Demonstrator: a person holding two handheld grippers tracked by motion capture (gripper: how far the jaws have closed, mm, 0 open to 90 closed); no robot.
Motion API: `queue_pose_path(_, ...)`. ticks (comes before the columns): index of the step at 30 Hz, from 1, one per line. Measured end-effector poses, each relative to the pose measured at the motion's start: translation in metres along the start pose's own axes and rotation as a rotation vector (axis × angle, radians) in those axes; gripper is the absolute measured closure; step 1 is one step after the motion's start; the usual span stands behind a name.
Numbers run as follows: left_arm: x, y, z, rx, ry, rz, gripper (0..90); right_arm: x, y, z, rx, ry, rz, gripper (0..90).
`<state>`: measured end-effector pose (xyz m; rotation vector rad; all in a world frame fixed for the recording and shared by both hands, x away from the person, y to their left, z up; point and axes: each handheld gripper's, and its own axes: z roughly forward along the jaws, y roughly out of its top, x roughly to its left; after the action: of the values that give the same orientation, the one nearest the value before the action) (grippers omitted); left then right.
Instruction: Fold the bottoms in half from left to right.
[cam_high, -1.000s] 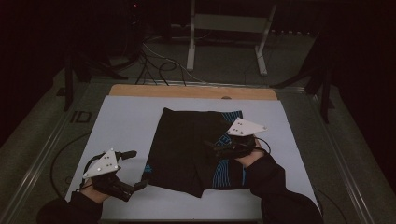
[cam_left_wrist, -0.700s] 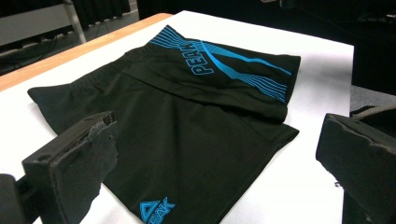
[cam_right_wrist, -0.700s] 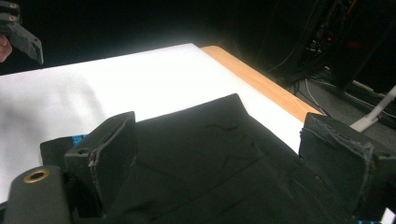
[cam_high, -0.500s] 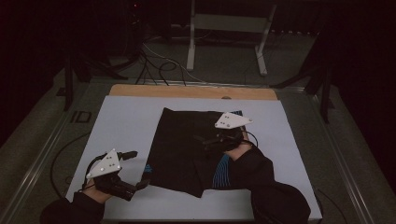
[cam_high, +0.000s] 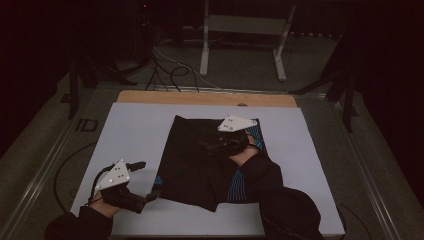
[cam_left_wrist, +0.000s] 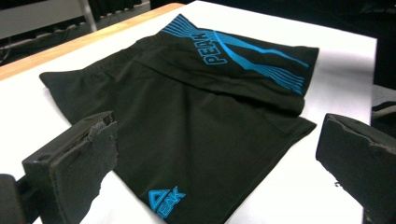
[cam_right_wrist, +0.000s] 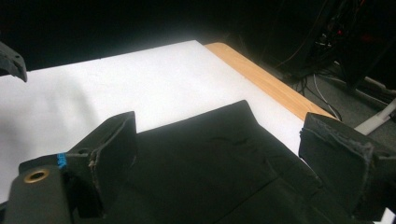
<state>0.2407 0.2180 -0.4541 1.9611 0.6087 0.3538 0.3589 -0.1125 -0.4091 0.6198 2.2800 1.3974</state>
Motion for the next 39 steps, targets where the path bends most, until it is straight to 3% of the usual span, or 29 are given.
queue_pose_path(12, 0.003, -0.007, 0.003, 0.034, 0.057, 0.006, 0.1, 0.001, -0.001, 0.018, 0.032, 0.0, 0.013, 11.4)
queue_pose_path(16, 0.006, -0.01, 0.004, 0.07, 0.101, -0.006, 0.1, 0.001, -0.002, 0.027, 0.035, 0.006, 0.019, 11.3)
queue_pose_path(18, 0.006, -0.01, 0.004, 0.07, 0.101, -0.006, 0.1, 0.001, -0.003, 0.028, 0.034, 0.008, 0.024, 11.3)
queue_pose_path(19, 0.008, -0.013, 0.005, 0.071, 0.126, -0.005, 0.1, 0.002, -0.004, 0.032, 0.032, 0.018, 0.021, 11.3)
queue_pose_path(23, 0.01, -0.015, 0.005, 0.081, 0.15, -0.001, 0.1, 0.003, -0.004, 0.037, 0.042, 0.014, 0.02, 11.4)
queue_pose_path(25, 0.011, -0.016, 0.006, 0.09, 0.168, -0.02, 0.1, 0.004, -0.003, 0.044, 0.048, 0.015, 0.027, 11.4)
queue_pose_path(31, 0.012, -0.018, 0.01, 0.133, 0.16, -0.035, 0.2, 0.008, 0.0, 0.057, 0.062, 0.026, 0.018, 11.4)
queue_pose_path(37, 0.015, -0.023, 0.018, 0.238, 0.131, -0.098, 0.2, 0.012, 0.003, 0.067, 0.069, 0.047, 0.016, 11.4)
queue_pose_path(39, 0.015, -0.025, 0.022, 0.274, 0.124, -0.092, 0.2, 0.013, 0.002, 0.07, 0.072, 0.051, 0.011, 11.4)
